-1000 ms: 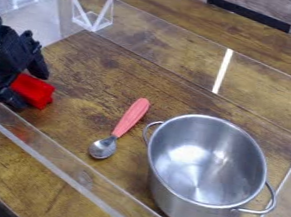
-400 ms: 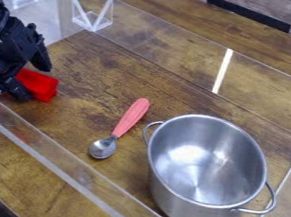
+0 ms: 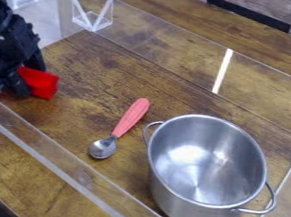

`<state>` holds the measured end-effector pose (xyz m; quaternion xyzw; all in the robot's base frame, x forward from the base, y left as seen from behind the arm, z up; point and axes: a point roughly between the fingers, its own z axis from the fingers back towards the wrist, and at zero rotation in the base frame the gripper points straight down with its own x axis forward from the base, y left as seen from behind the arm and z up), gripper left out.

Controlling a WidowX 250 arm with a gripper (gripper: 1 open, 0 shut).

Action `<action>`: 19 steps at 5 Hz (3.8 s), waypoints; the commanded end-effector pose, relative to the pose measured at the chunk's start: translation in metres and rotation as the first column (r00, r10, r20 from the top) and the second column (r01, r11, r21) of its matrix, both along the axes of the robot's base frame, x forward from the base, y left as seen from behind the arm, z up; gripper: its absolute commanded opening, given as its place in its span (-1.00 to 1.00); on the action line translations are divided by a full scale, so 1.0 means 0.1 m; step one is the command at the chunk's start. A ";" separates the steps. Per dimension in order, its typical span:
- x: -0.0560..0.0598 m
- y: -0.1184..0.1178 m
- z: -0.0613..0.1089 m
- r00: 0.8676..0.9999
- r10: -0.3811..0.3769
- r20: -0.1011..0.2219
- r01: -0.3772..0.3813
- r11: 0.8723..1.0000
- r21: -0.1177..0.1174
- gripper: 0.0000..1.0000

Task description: Put the red object in the silver pot

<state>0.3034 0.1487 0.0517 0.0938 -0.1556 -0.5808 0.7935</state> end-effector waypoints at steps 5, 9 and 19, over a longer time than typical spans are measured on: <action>0.26 -1.28 0.93 0.972 0.185 0.145 -0.183 0.983 -0.025 -1.00; 0.32 -2.77 0.68 0.938 0.291 0.185 -0.256 0.947 -0.194 -1.00; 0.31 -2.66 0.14 0.945 0.324 0.042 -0.297 0.906 -0.301 1.00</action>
